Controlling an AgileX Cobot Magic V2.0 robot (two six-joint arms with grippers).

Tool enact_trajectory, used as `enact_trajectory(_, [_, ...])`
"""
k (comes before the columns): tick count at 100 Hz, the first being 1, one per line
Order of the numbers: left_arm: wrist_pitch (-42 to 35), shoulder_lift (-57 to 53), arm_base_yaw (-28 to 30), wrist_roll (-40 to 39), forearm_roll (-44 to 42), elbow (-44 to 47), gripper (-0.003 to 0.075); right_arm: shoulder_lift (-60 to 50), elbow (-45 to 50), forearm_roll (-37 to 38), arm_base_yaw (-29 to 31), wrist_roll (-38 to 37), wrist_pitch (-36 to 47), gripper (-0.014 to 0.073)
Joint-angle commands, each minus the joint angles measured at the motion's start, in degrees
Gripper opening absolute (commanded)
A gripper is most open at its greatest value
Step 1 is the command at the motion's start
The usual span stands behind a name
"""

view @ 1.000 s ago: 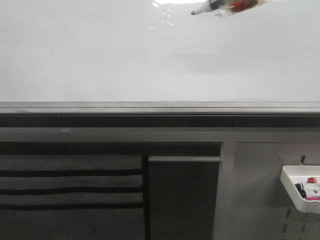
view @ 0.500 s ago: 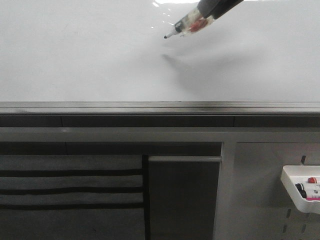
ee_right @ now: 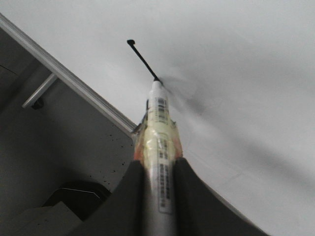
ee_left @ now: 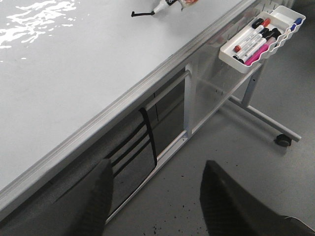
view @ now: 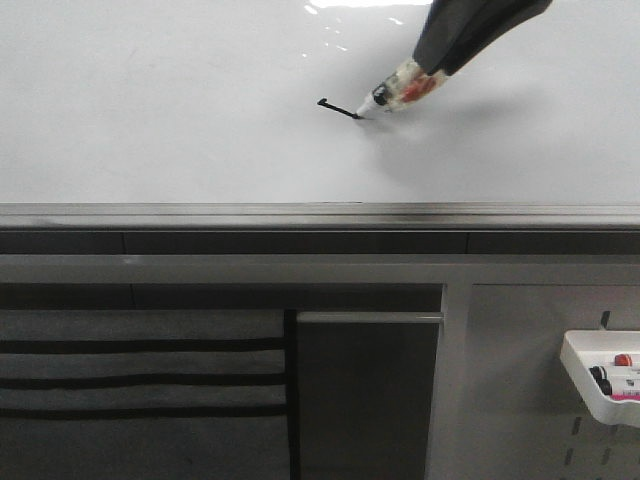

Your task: Write number 3 on whiteboard

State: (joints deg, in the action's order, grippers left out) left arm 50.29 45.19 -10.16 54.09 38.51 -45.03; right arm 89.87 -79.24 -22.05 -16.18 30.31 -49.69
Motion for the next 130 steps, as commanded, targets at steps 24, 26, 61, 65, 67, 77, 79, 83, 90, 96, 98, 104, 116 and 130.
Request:
enact_trajectory(24, [-2.75, -0.36, 0.12, -0.63, 2.9, -1.52, 0.037, 0.88, -1.72, 0.26, -2.87, -0.99, 9.07, -0.0017])
enact_trajectory(26, [-2.75, -0.36, 0.12, -0.63, 2.9, -1.52, 0.037, 0.88, -1.93, 0.37, -2.37, -1.21, 8.35, -0.0017])
enact_trajectory(61, [-2.75, -0.36, 0.12, -0.63, 2.9, -1.52, 0.037, -1.27, 2.03, -0.84, -1.62, -1.37, 3.27, -0.0017])
enact_trajectory(65, [-2.75, -0.36, 0.12, -0.63, 2.9, -1.52, 0.037, -0.57, 2.16, -0.84, -2.86, -1.37, 5.1, -0.0017])
enact_trajectory(67, [-2.75, -0.36, 0.12, -0.63, 2.9, -1.52, 0.037, -0.01, 2.16, -0.84, -3.39, -1.37, 5.71, -0.0017])
enact_trajectory(77, [-2.75, -0.36, 0.12, -0.63, 2.9, -1.52, 0.037, 2.22, 1.13, -1.13, -4.98, -1.47, 10.01, -0.0017])
enact_trajectory(79, [-2.75, -0.36, 0.12, -0.63, 2.9, -1.52, 0.037, 2.56, 0.5, -1.23, -5.03, -1.47, 10.14, -0.0017])
enact_trajectory(83, [-2.75, -0.36, 0.12, -0.63, 2.9, -1.52, 0.037, 2.99, -1.43, -1.97, -5.03, -1.47, 9.52, -0.0017])
enact_trajectory(90, [-2.75, -0.36, 0.12, -0.63, 2.9, -1.52, 0.037, 2.38, -4.06, -3.54, -5.03, -1.2, 5.66, -0.0017])
enact_trajectory(96, [-2.75, -0.36, 0.12, -0.63, 2.9, -1.52, 0.037, -0.08, -4.82, -8.37, -5.51, 6.53, -0.74, -0.0017])
enact_trajectory(98, [-2.75, -0.36, 0.12, -0.63, 2.9, -1.52, 0.037, -0.79, -4.51, -9.87, -5.78, 9.94, -2.97, -0.0017])
enact_trajectory(104, [-2.75, -0.36, 0.12, -0.63, 2.9, -1.52, 0.037, -4.26, -1.99, -16.71, -6.01, 17.01, -6.1, -0.0017])
enact_trajectory(116, [-2.75, -0.36, 0.12, -0.63, 2.9, -1.52, 0.037, -13.2, 7.35, -23.79, -6.01, 26.35, -2.4, -0.0017])
enact_trajectory(130, [-2.75, -0.36, 0.12, -0.63, 2.9, -1.52, 0.037, -21.89, 16.36, -23.73, -6.01, 27.76, 0.78, -0.0017])
